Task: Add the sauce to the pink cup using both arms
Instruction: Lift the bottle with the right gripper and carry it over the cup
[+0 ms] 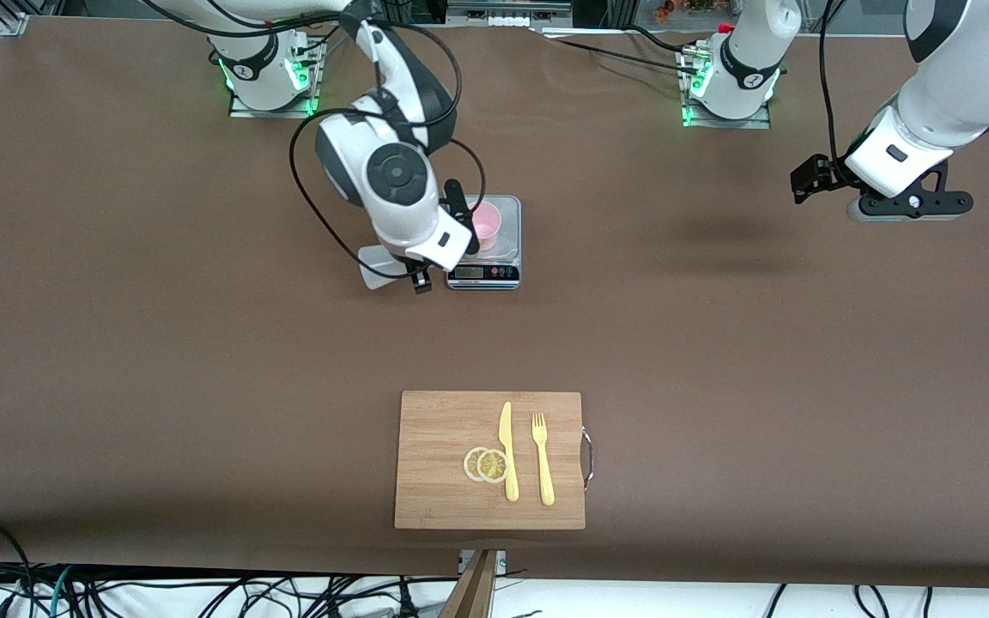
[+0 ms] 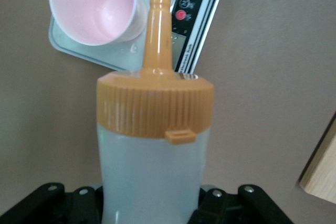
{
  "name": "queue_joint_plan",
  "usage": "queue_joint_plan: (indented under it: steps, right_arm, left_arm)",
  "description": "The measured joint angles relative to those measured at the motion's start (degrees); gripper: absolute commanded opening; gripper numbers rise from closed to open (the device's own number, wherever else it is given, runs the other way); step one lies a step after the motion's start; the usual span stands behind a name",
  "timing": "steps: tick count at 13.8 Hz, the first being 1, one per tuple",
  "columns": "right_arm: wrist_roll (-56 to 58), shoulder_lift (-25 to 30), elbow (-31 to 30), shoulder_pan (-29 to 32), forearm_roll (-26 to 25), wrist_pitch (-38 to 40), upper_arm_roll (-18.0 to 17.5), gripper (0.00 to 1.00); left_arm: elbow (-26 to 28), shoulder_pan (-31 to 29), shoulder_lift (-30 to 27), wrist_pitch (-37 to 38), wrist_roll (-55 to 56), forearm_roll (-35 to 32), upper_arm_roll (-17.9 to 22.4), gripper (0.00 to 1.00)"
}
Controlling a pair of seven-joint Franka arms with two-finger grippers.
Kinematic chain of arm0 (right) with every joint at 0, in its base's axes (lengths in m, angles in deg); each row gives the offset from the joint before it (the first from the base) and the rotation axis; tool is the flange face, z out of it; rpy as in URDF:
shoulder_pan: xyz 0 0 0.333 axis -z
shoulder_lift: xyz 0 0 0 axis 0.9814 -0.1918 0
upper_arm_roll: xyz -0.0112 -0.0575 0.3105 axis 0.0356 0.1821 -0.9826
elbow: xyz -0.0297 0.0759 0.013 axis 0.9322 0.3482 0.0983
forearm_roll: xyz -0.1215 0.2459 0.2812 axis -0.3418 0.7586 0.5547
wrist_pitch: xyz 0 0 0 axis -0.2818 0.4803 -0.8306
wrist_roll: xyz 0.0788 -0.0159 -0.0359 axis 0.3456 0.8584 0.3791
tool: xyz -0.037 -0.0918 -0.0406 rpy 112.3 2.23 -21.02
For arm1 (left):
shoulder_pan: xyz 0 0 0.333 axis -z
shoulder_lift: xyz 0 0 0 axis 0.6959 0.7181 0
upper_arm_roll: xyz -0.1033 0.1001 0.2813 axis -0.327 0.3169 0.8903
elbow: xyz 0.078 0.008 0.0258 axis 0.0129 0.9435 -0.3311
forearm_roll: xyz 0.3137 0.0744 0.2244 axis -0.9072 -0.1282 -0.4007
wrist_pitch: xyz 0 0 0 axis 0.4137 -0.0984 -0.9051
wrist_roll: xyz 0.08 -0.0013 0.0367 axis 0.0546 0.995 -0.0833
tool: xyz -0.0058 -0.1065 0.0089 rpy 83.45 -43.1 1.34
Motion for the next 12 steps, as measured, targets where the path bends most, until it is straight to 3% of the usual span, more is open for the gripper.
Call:
queue_joint_plan:
  steps: [7, 12]
  right_arm:
    - [-1.17, 0.01, 0.92, -2.25, -8.03, 8.43, 0.01, 0.0]
    - [-5.06, -0.26, 0.91, -6.11, -10.99, 11.17, 0.0, 0.0]
  left_arm:
    - [0.0, 0.0, 0.0, 0.05, 0.0, 0.0, 0.0, 1.0]
    - [0.0, -0.02, 0.0, 0.07, 0.0, 0.0, 0.0, 1.0]
